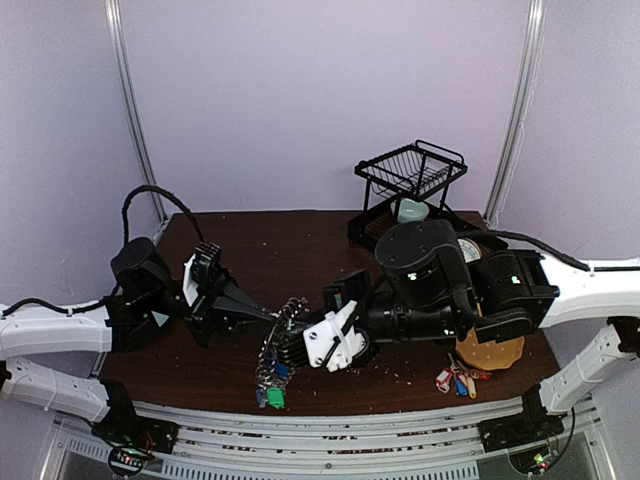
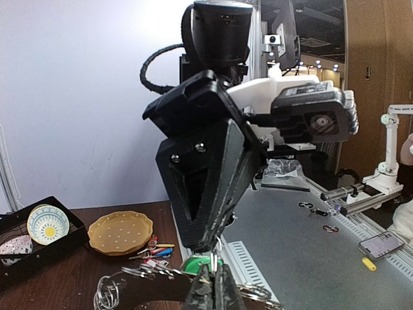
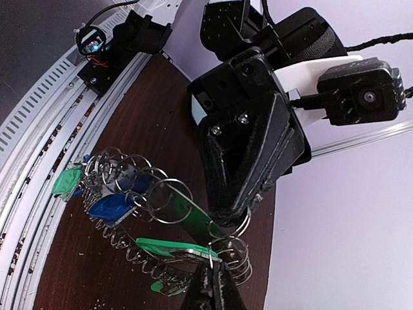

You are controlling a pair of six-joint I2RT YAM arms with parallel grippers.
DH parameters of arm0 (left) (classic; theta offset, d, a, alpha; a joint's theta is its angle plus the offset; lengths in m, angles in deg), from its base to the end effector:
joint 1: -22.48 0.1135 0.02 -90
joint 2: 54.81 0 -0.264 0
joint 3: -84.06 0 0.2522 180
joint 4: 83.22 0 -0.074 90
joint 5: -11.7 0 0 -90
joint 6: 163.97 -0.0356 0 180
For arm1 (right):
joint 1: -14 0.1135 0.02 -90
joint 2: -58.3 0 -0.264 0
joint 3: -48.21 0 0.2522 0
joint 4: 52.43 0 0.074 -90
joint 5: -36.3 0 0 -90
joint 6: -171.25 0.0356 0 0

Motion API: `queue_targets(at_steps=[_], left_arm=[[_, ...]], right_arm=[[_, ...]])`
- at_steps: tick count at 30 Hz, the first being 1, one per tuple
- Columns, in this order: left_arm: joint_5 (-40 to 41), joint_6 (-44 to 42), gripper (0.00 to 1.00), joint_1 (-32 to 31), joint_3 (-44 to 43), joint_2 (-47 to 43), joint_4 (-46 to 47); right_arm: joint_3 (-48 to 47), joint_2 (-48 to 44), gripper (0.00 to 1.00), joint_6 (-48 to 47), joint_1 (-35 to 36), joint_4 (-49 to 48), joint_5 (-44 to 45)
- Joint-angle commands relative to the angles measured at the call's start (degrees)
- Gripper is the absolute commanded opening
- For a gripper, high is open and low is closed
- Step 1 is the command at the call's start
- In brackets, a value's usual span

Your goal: Put the keys on the keyring

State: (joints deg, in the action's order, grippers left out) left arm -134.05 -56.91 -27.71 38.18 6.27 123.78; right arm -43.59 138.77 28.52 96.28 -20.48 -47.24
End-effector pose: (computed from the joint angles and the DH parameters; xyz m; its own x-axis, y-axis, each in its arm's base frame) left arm 0.1232 -0.1938 0.2977 -0.1536 -0.0735 -0.9854 0.9470 -0.2958 -0.1256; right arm 0.0478 0.3225 0.3849 0.7437 -0.4006 -0.5352 -0.6254 -0.1337 -0.7688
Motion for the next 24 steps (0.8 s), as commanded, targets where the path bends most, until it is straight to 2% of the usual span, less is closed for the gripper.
queue_targets(at_steps=[1,24], left_arm=[[-0.4,0.5,0.0,0.4,0.1,-0.8,5.1],[0.1,0.3,0.0,0.4,0.1,-0.7,4.3]], right_arm=[[-0.2,-0.7,0.0,-1.1,0.3,-2.4,2.0],[-1.1,0.9,0.0,-1.4,0.4,-1.9,1.6]])
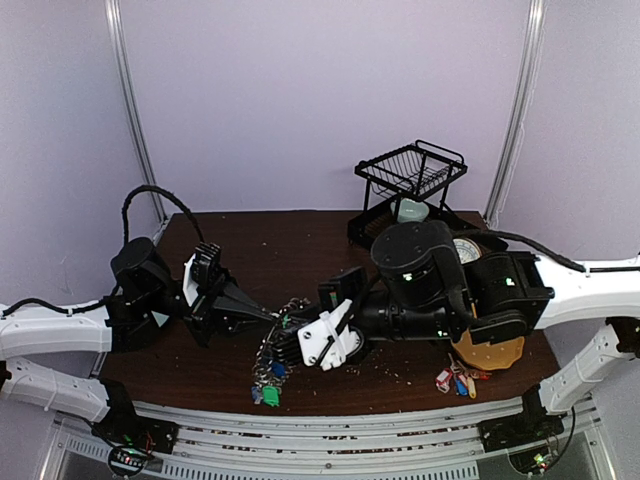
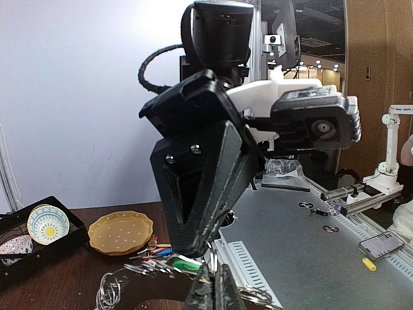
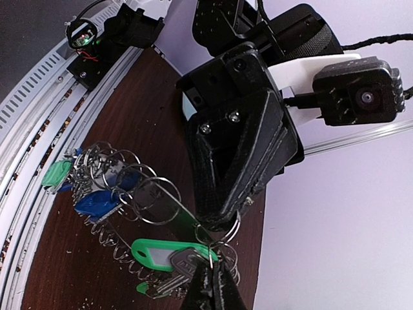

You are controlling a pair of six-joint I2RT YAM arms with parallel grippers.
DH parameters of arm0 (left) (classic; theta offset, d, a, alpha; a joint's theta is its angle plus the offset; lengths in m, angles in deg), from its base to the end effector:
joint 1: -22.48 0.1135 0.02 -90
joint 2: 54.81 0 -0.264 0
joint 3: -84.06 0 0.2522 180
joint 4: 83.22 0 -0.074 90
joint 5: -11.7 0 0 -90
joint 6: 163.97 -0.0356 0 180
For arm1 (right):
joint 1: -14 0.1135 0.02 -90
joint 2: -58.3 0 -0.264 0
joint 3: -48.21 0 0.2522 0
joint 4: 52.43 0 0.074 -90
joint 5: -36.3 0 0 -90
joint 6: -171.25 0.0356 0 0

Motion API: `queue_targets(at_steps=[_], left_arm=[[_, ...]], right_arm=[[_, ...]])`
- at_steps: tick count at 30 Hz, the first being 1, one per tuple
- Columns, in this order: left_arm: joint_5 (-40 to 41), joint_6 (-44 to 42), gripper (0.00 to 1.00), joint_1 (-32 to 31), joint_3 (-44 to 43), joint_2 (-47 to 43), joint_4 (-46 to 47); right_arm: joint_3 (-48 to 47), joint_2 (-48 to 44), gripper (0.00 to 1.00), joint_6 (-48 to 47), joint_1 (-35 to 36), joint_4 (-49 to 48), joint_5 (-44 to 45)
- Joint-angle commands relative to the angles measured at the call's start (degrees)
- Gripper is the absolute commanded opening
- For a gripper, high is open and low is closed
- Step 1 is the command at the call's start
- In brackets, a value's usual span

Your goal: Put the keys on the keyring

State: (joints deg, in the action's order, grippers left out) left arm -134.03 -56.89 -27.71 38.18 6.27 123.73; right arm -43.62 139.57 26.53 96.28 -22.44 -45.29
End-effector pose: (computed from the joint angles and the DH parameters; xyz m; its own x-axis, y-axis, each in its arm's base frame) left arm 0.1232 -0.1938 0.2976 -0.1546 -0.0729 -0.9853 0.9469 -0.2954 -0.1267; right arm 0.0496 0.3272 0.3843 0.7593 -0.4104 -0.5050 -0.5920 -0.1134 -0.7979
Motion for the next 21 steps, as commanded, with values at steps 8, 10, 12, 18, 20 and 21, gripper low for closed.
queue_targets(at_steps=[8,10,12,18,20,21], left_arm=[[0.2,0.1,0.0,0.4,0.0,-0.5,3.9],[0.1,0.0,0.0,0.3,-0.2,-0.4,3.6],[0.1,-0.2,0.0,0.3,-0.2,-0.3,3.3],[0.2,-1.9,0.0,0.4,-0.9,-0.6,0.8],[0.3,-1.9,0.0,0.4,-0.5,-0.9,1.2],[0.2,-2.0,0.0,0.3,-0.6,-0.9,0.9]], right_arm=[[-1.7,0.3,0.0,1.4,0.6,-0.8,0.6],[-2.0,0.4,0.0,1.8,0.6,-1.0,1.2],[-2.7,0.6,0.0,2.6,0.6,-0.7,1.7],[-3.7,1.2,0.0,3.1,0.6,0.4,3.2],[-3.5,1.3,0.0,3.2,0.6,0.7,4.3],[-3.6,1.3,0.0,3.4,0.7,0.7,4.6]])
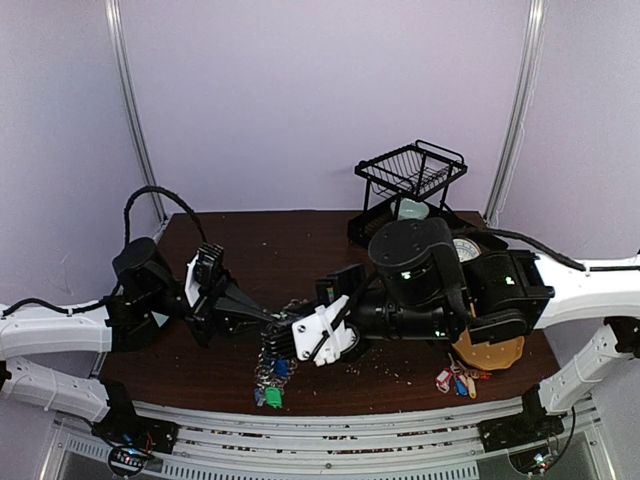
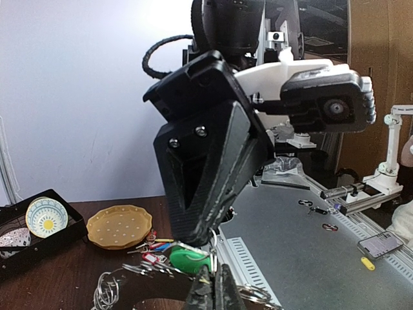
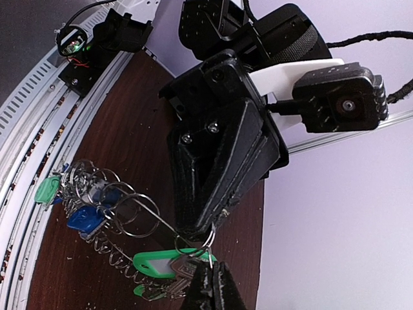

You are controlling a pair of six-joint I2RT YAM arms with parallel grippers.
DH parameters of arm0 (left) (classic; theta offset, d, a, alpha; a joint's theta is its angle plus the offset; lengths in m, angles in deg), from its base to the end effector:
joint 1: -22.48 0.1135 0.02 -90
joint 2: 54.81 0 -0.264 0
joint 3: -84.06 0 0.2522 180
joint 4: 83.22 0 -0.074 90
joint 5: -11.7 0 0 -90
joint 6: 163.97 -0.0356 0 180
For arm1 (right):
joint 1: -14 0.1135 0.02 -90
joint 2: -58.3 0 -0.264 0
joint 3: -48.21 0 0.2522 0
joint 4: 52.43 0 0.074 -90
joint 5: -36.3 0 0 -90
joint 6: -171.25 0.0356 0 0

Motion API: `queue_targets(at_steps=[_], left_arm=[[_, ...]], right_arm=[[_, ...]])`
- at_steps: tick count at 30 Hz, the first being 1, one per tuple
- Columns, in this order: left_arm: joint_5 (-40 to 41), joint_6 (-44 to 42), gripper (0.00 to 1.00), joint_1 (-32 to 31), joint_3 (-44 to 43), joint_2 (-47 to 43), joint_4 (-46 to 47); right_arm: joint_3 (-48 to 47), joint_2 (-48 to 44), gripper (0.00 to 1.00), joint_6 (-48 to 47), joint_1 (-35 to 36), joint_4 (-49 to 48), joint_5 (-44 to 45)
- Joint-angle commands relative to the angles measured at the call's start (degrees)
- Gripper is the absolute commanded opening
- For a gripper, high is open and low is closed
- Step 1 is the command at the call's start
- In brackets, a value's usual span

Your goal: Put the keys on the keyring

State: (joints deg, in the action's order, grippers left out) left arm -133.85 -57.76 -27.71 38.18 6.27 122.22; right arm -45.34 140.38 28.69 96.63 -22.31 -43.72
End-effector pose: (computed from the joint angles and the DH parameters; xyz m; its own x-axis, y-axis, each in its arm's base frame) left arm 0.1236 -0.1942 0.2952 -0.1571 -0.0582 -0.9859 0.9479 -0.2889 -0.1339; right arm 0.0490 0.3306 0.3903 0.7339 -0.4224 -0.5320 -0.6135 -0.0760 -0.7860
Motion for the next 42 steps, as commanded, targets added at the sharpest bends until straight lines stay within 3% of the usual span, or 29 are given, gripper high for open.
queue_targets(at_steps=[1,17,30,34,42], left_arm=[[0.1,-1.4,0.0,0.3,-0.8,-0.6,1.8],[1.7,-9.9,0.0,-0.3,-3.6,-1.4,-8.9],[3.1,-13.1,0.0,-1.1,-4.7,-1.6,-12.5],[3.6,-11.1,0.0,-1.1,-3.8,-2.1,-9.6],[6.9,-0.4,0.0,-1.1,3.6,-3.8,8.1]], right_arm=[[-2.0,0.4,0.0,1.5,0.3,0.6,3.0],[-6.5,3.9,0.0,-0.3,-0.3,5.3,0.5],[-15.5,10.3,0.0,-2.3,-3.9,13.4,-9.3],[-17.7,12.3,0.0,-1.9,-3.9,14.6,-9.7],[-15.9,11.3,0.04,-0.5,-4.4,9.8,-8.1]])
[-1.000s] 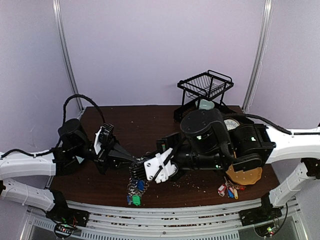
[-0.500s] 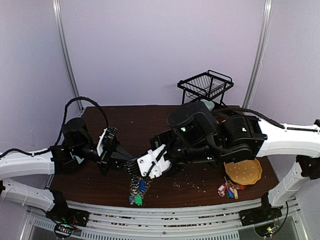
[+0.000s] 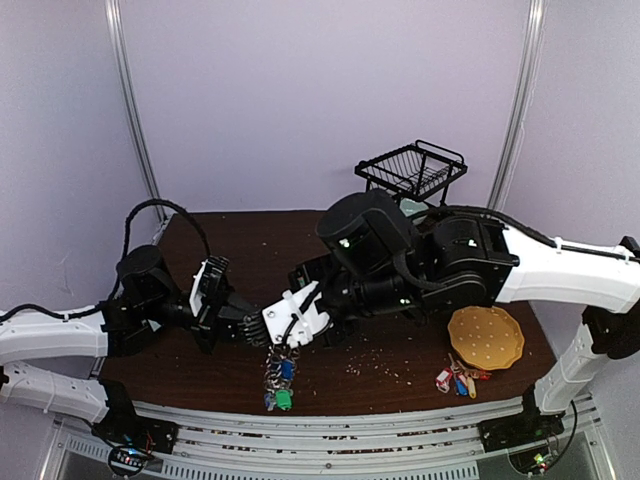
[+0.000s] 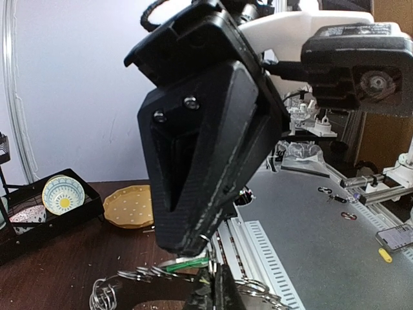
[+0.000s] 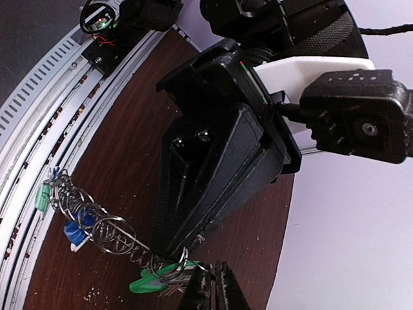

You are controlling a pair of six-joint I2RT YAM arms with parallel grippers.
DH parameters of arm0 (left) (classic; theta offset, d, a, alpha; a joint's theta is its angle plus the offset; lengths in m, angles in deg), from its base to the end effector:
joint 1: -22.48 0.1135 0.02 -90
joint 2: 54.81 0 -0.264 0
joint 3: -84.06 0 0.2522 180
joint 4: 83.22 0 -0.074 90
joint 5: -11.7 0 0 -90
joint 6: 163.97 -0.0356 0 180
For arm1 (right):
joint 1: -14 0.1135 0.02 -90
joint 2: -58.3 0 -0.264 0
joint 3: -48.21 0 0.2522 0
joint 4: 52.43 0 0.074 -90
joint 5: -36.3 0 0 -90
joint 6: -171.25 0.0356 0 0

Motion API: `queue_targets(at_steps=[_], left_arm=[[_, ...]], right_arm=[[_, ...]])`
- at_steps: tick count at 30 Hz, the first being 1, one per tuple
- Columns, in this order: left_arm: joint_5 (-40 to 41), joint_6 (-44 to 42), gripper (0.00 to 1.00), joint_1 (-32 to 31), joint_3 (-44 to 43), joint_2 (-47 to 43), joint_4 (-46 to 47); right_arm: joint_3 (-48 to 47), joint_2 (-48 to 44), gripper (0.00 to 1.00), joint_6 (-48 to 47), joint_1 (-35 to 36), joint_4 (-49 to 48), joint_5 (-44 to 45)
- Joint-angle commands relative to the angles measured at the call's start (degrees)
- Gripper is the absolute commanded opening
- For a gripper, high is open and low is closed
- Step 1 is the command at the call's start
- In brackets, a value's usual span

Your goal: Put the keys on the keyring

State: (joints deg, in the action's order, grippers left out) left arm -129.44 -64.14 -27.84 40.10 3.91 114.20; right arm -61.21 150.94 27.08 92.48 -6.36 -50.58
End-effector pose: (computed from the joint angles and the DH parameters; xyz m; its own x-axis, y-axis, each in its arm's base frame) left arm 0.1211 -0.1894 0.2793 -0.1380 -0.0014 -0.9904 0.9702 -0.2012 -0.1349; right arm 0.0756 0.3613 0.3964 0.7284 -0.4800 -0.4890 -0.6464 -0.2447 -0.7227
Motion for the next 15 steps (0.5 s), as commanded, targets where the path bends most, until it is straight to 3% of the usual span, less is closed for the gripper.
queue_targets(at_steps=[1,10,15], left_arm=[[3.1,6.5,0.0,-0.9,2.0,-1.4,17.3],[10.5,13.1,0.0,-1.2,8.1,-0.6,33.0],[12.2,12.3,0.0,-1.7,9.5,-0.1,34.1]], right_arm=[[0.0,0.8,0.05,1.2,-0.3,-6.1,-1.7],[-0.7,1.7,0.14,1.5,-0.3,-6.6,-1.8],[-1.2,1.9,0.19,1.9,-0.3,-7.9,1.1]])
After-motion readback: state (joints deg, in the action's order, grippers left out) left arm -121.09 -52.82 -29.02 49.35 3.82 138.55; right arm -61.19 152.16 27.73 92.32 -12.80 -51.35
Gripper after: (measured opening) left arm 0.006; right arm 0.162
